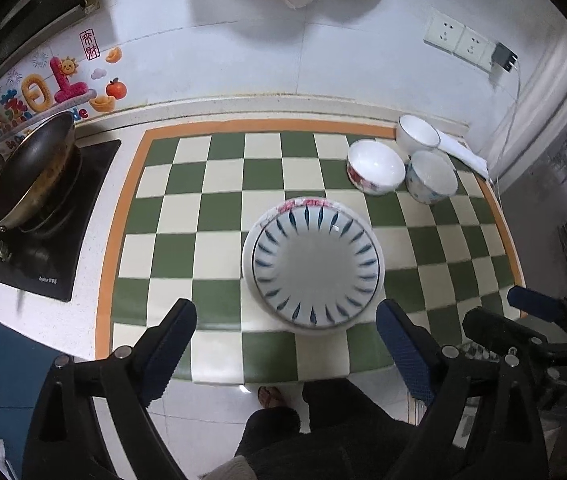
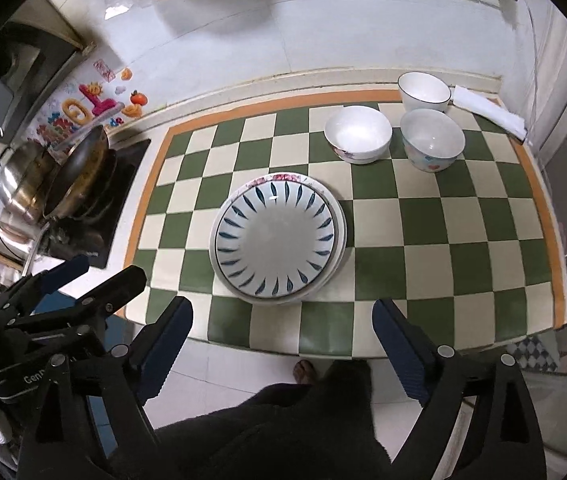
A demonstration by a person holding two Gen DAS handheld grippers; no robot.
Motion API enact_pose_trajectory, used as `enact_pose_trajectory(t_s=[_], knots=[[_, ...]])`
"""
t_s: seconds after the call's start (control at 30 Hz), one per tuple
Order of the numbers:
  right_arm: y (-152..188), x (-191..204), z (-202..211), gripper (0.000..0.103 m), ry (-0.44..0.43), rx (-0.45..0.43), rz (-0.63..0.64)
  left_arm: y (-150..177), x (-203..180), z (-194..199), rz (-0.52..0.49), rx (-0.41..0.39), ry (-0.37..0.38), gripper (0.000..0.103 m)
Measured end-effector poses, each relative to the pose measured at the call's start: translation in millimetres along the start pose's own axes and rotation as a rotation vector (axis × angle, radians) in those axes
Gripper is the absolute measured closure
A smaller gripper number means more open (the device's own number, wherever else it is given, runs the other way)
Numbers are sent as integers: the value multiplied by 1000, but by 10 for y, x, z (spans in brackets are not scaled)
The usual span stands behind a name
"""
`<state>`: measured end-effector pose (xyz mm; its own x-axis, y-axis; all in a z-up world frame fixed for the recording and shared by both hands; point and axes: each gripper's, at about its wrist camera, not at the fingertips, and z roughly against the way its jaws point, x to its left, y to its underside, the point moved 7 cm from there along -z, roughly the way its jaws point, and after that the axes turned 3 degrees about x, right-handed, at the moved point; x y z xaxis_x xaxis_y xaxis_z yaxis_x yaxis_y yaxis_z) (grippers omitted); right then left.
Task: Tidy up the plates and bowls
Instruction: 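Open both grippers and pull back from the plate stack, then move both grippers to the white bowl and grip its rim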
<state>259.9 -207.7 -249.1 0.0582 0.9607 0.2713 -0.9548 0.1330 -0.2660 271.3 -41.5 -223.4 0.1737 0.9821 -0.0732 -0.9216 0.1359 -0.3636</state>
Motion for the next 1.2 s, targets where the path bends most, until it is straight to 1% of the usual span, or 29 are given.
enact_pose_trajectory(t_s=[0.07,0.13,0.23,0.3,0.37,0.43,0.47,0.5,0.53,0.57,0.6,0.63,0.7,0.73,0.8,0.83,0.87,0.9,0.93,0.97,1.03,1.07,1.13,1.2], knots=[[-154,-136,-51,9,-27,0,-23,-134,-36,-56,12,-4,-4,11],[-323,-267,-103,9,-56,-3,-49,-336,-82,-144,24,-12,-17,11],[-691,-520,-258,9,-116,6,-93,-726,-171,-370,55,-17,11,11],[-941,-715,-405,9,-107,2,-114,-977,-212,-539,66,-24,10,11],[-1177,-931,-612,9,-105,16,-136,-1262,-283,-808,62,-1,2,11],[-1398,-1164,-894,10,-122,61,-187,-1497,-363,-1112,49,44,4,11],[-1476,-1237,-1002,10,-136,75,-201,-1616,-422,-1289,38,69,20,11],[-1581,-1341,-1148,11,-151,92,-225,-1687,-468,-1415,31,89,31,15],[-1649,-1408,-1265,13,-158,111,-241,-1768,-521,-1600,30,123,50,24],[-1709,-1466,-1394,19,-168,136,-254,-1821,-564,-1757,31,156,63,31],[-1765,-1530,-1531,22,-175,159,-271,-1871,-603,-1915,33,188,71,41],[-1817,-1579,-1660,26,-187,180,-286,-1925,-654,-2118,25,231,76,44],[-1890,-1642,-1859,32,-209,211,-314,-1987,-721,-2343,17,267,71,45],[-1930,-1671,-1953,35,-210,222,-322,-2022,-762,-2463,6,280,71,45],[-1985,-1717,-2112,38,-200,237,-330,-2058,-840,-2683,-20,320,62,45],[-2008,-1745,-2200,42,-194,248,-340,-2074,-877,-2763,-30,336,70,45],[-2022,-1764,-2281,48,-190,262,-346,-2092,-918,-2858,-48,341,81,45],[-2023,-1771,-2336,52,-188,272,-352,-2088,-951,-2943,-62,359,78,53],[-2027,-1785,-2412,58,-186,285,-363,-2074,-988,-3031,-76,381,82,69],[-2025,-1790,-2466,67,-185,294,-368,-2050,-1012,-3104,-89,406,80,75],[-2033,-1803,-2572,77,-173,308,-372,-2014,-1061,-3204,-106,430,88,87],[-2040,-1817,-2605,84,-153,308,-371,-2002,-1079,-3228,-112,430,87,89],[-2062,-1812,-2622,84,-147,295,-365,-2000,-1099,-3208,-123,407,85,89],[-2079,-1806,-2637,84,-132,288,-355,-1965,-1096,-3185,-121,412,82,89]])
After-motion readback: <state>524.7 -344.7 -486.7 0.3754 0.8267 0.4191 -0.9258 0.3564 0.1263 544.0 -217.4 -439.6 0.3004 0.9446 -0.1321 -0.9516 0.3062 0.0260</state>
